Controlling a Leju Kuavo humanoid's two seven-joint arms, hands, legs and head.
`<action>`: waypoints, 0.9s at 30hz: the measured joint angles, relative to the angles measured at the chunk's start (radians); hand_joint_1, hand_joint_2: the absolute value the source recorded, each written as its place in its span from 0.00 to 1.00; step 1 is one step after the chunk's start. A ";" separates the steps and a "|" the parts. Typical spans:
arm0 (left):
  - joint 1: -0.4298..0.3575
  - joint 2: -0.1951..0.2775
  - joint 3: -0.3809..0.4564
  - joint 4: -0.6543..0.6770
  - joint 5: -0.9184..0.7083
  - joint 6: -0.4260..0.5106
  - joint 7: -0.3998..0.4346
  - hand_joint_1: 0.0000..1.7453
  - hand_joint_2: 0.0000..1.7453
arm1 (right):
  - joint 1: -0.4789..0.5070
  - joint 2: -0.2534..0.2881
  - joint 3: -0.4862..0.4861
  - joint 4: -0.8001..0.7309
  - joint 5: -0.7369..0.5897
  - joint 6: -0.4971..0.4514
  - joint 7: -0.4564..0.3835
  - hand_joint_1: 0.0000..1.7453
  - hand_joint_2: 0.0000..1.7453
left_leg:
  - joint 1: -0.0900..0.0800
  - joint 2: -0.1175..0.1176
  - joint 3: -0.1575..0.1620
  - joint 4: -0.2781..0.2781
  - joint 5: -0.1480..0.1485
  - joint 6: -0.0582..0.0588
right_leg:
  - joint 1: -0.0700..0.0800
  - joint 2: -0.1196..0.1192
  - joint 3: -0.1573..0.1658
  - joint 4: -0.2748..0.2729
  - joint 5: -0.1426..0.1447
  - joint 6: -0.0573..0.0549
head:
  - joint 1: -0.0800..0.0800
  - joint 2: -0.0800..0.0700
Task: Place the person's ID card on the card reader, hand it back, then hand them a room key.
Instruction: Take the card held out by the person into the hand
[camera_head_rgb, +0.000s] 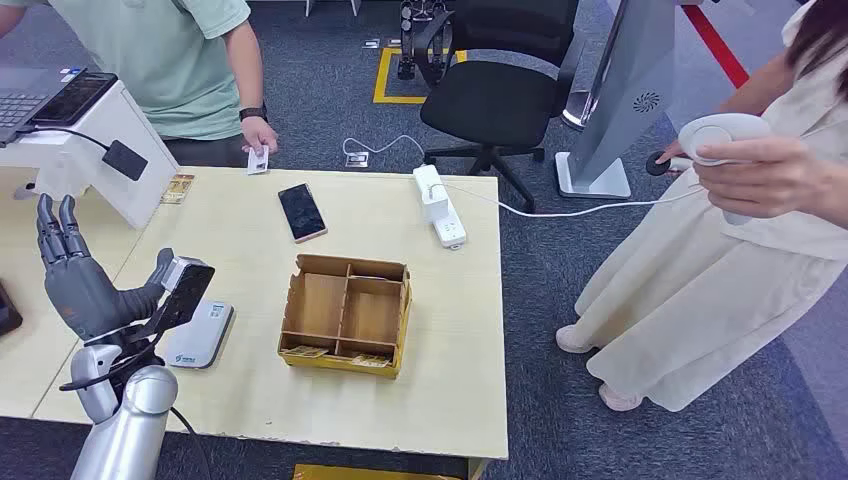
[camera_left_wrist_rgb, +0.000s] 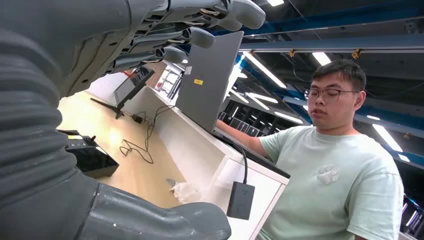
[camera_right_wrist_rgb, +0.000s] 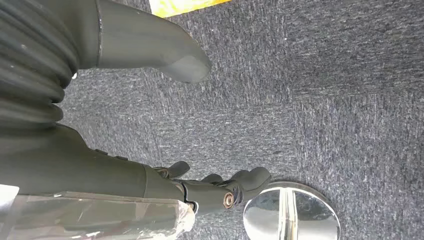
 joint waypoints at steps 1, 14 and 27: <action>0.001 0.000 0.000 0.000 -0.001 0.000 0.000 0.00 1.00 | 0.000 0.000 0.000 0.000 0.001 0.000 0.000 0.00 1.00 | 0.000 0.000 0.000 0.000 0.000 0.000 | 0.000 0.000 0.000 0.000 0.000 0.000 | 0.000 0.000; 0.045 0.010 0.000 -0.005 -0.013 0.000 0.019 0.00 1.00 | 0.000 0.000 0.000 0.000 0.012 0.000 0.000 0.00 1.00 | 0.000 0.000 0.000 0.000 0.000 0.000 | 0.000 0.000 0.000 0.000 0.000 0.000 | 0.000 0.000; 0.109 0.018 0.000 -0.070 -0.120 0.000 0.036 0.00 1.00 | 0.008 0.000 0.000 0.000 0.030 0.001 -0.003 0.00 1.00 | 0.000 0.000 0.000 0.000 0.000 0.000 | 0.000 0.000 0.000 0.000 0.000 0.000 | 0.000 0.000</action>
